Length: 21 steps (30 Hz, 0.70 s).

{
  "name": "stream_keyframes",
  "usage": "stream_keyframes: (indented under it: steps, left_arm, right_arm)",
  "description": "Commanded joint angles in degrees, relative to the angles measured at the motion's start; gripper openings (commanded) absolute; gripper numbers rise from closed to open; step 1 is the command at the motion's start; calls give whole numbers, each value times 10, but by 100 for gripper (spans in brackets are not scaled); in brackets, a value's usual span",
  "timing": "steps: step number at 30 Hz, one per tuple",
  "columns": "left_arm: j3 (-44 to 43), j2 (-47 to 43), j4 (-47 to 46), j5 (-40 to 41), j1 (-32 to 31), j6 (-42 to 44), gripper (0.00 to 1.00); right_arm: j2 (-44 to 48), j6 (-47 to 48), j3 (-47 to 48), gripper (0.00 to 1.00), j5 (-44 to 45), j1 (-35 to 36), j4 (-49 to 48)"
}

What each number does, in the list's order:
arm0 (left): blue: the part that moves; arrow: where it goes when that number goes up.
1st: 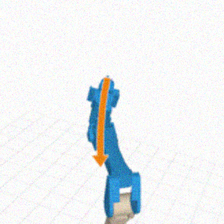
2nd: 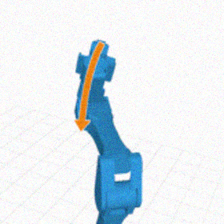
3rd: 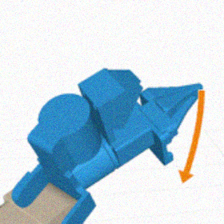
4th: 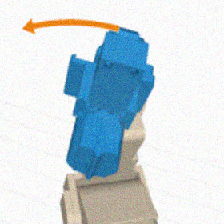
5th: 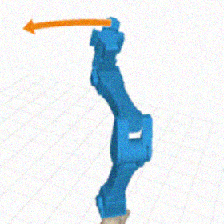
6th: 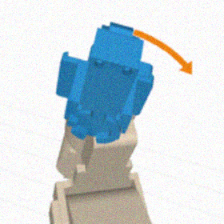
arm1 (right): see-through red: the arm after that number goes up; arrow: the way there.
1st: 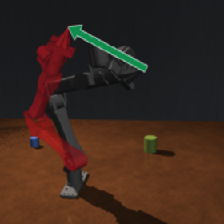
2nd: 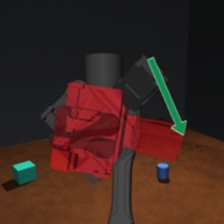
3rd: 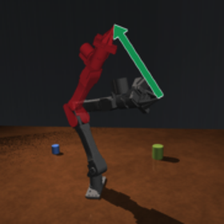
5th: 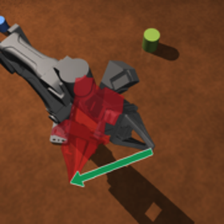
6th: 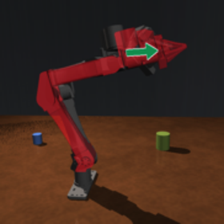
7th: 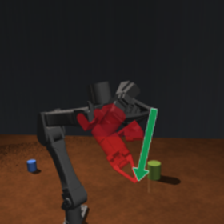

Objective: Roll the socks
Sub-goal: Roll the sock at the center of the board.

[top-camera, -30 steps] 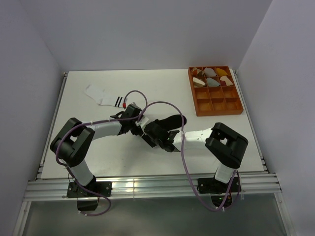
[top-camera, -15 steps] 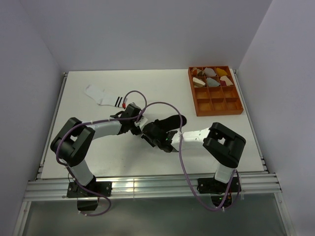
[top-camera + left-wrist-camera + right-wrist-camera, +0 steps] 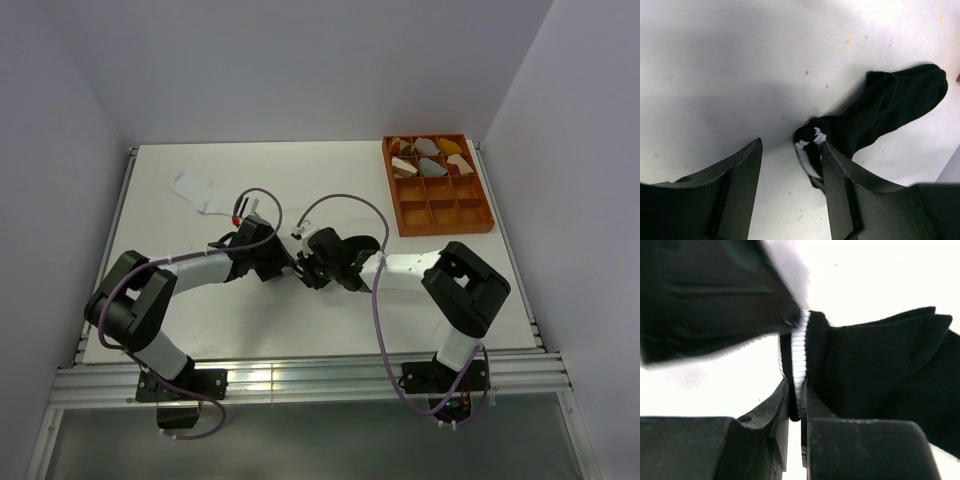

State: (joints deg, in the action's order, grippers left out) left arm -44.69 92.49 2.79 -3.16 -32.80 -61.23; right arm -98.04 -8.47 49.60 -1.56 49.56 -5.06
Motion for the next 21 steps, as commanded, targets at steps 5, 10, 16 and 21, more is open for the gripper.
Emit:
stream_keyframes:
  steps: [5,10,16,21]
  left_arm:
    - [0,-26,-55,-15,14,3,57]
    - [-95,32,-30,-80,24,102,57]
    - [-197,123,58,-165,33,209,59]
    - [-254,190,109,-219,33,272,59]
  right_arm:
    - [39,-45,-39,0,-89,-40,2]
    - [25,-37,-30,0,-103,-41,7]
    - [26,-32,-30,0,-100,-41,3]
    - [18,-27,-26,0,-97,-41,6]
